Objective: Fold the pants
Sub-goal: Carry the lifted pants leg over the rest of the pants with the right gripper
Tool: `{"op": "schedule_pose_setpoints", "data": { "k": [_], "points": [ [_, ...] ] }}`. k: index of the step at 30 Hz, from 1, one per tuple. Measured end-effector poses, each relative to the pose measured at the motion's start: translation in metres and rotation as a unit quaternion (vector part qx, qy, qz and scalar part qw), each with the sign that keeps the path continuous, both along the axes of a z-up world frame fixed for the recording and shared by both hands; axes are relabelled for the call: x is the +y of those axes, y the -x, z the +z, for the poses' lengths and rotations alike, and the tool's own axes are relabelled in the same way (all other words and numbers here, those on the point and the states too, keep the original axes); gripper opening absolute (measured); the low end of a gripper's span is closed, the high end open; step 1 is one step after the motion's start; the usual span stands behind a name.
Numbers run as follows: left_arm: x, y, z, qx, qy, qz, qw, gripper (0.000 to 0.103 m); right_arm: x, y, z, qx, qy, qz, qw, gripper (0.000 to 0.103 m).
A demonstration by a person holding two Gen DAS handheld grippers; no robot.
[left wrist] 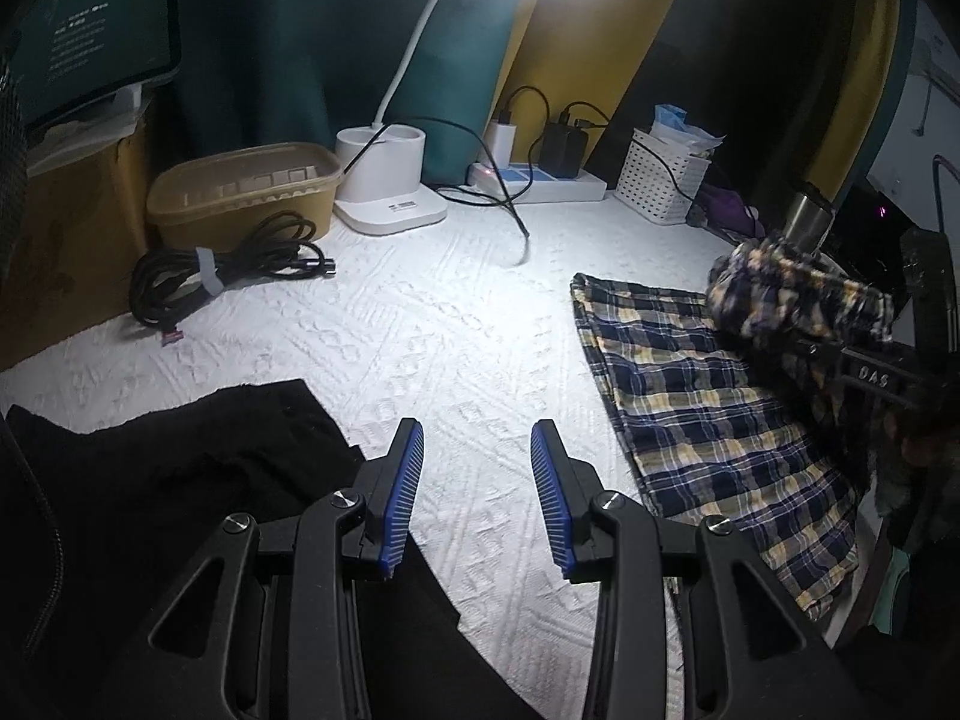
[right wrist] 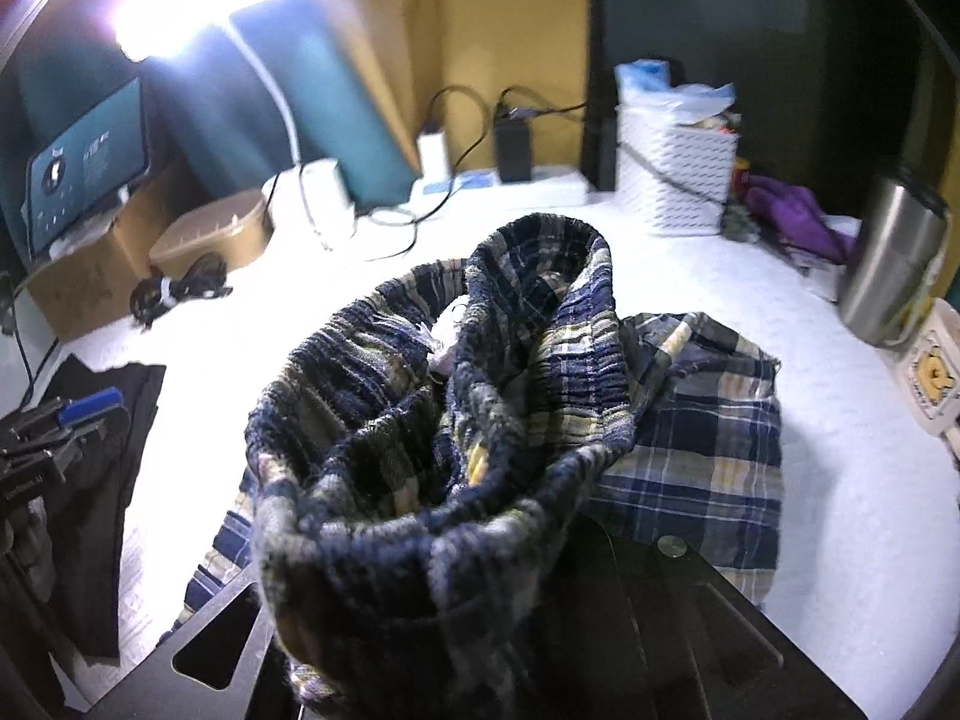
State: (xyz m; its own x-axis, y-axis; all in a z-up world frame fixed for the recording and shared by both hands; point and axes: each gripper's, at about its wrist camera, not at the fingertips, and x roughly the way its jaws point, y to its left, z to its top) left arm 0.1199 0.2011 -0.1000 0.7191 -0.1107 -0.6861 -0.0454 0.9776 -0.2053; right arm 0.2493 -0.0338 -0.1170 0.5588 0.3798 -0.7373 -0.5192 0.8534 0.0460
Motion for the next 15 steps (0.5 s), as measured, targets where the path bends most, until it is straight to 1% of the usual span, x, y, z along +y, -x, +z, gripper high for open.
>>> {"op": "schedule_pose_setpoints", "data": {
  "k": [6,9,12,13,14,15],
  "points": [
    [0.002,0.005,-0.002,0.004,0.002,0.000,1.0000,0.037,0.014,-0.002,-0.015,0.017,0.012,-0.004,1.000,0.010],
    [0.001,0.006,-0.002,0.005,0.002,-0.001,1.0000,0.037,0.020,-0.001,-0.018,0.018,0.021,-0.006,1.000,0.010],
    [-0.001,0.008,-0.002,0.005,0.002,-0.002,1.0000,0.037,0.026,0.003,-0.020,0.017,0.033,0.003,0.999,0.011],
    [-0.002,0.009,-0.001,0.005,0.002,-0.003,1.0000,0.037,0.028,0.005,-0.020,0.018,0.034,0.007,0.999,0.015],
    [-0.003,0.010,-0.001,0.005,0.001,-0.003,1.0000,0.037,0.030,0.007,-0.020,0.020,0.033,0.012,0.999,0.024],
    [-0.004,0.010,-0.001,0.006,0.001,-0.003,1.0000,0.037,0.030,0.008,-0.020,0.023,0.030,0.018,0.999,0.030]
  ]
}}
